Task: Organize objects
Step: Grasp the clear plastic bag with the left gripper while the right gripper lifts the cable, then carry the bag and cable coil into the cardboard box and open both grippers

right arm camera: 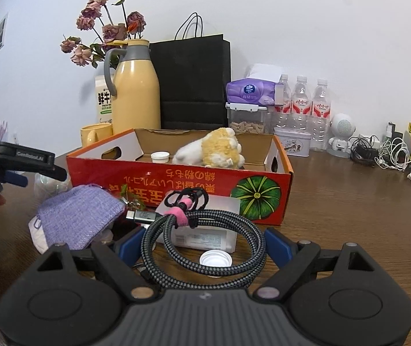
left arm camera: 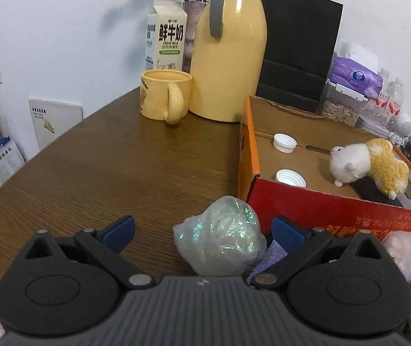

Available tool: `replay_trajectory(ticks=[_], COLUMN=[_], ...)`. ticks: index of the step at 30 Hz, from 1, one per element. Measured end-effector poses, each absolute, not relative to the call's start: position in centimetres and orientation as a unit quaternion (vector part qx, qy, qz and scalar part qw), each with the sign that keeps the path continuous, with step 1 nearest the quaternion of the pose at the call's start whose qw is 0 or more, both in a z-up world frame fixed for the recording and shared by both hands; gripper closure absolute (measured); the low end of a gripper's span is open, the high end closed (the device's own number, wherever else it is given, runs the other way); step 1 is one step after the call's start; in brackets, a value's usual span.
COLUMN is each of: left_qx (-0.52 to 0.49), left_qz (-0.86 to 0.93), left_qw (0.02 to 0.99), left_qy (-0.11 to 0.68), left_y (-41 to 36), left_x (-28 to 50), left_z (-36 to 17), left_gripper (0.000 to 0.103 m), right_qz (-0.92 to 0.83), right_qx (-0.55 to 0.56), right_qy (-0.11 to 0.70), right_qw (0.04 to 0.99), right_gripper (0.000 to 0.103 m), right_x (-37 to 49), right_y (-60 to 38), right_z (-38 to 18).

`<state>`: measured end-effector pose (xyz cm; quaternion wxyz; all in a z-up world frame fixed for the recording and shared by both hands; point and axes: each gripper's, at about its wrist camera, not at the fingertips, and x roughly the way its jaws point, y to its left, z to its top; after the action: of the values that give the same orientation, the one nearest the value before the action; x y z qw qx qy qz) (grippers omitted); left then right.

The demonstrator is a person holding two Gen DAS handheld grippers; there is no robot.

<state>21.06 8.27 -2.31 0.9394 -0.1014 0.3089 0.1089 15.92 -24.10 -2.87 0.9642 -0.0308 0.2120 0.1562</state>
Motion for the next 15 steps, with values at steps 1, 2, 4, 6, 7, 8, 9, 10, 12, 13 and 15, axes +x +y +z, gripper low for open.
replay_trajectory(ticks=[1, 2, 4, 6, 7, 8, 9, 10, 12, 13, 15], left_qx=[-0.101, -0.1, -0.103, -0.11, -0.111, -0.111, -0.111, -0.113, -0.111, -0.111, -0.112], left_qz=[0.108, 0.106, 0.099, 0.088, 0.085, 0.081, 0.076, 0.071, 0.07, 0.072, 0.077], left_qw=[0.94, 0.941, 0.941, 0.941, 0.941, 0.943, 0.945, 0.947, 0.95, 0.951, 0.951], left_qy=[0.307, 0.306, 0.306, 0.308, 0.307, 0.303, 0.298, 0.292, 0.282, 0.28, 0.277], left_y=[8.3, 8.3, 8.3, 8.5, 8.5, 8.4, 8.4, 8.3, 8.2, 8.2, 8.2], left_x=[21.0, 21.0, 21.1, 21.1, 21.1, 21.0, 20.8, 20.6, 20.2, 20.1, 19.9], left_z=[-2.4, -2.5, -2.6, -2.8, -2.8, -2.8, -2.7, -2.6, -2.4, -2.3, -2.3], left_gripper=[0.001, 0.007, 0.022, 0.044, 0.046, 0.054, 0.058, 0.059, 0.06, 0.06, 0.06], right_qz=[0.157, 0.157, 0.157, 0.158, 0.158, 0.159, 0.159, 0.159, 0.159, 0.159, 0.159], right_qx=[-0.031, -0.032, -0.034, -0.035, -0.036, -0.036, -0.036, -0.036, -0.037, -0.037, -0.037], right_qy=[0.212, 0.212, 0.212, 0.211, 0.211, 0.212, 0.212, 0.212, 0.212, 0.212, 0.212], right_qw=[0.964, 0.964, 0.964, 0.964, 0.964, 0.964, 0.964, 0.964, 0.963, 0.963, 0.964], right_gripper=[0.016, 0.016, 0.016, 0.016, 0.016, 0.016, 0.016, 0.016, 0.016, 0.016, 0.016], right_x=[16.0, 16.0, 16.0, 16.0, 16.0, 16.0, 16.0, 16.0, 16.0, 16.0, 16.0], right_y=[-24.1, -24.1, -24.0, -23.9, -23.9, -23.9, -24.0, -23.9, -23.9, -24.0, -23.9], right_z=[-2.9, -2.9, -2.9, -2.8, -2.8, -2.8, -2.8, -2.8, -2.9, -2.9, -2.9])
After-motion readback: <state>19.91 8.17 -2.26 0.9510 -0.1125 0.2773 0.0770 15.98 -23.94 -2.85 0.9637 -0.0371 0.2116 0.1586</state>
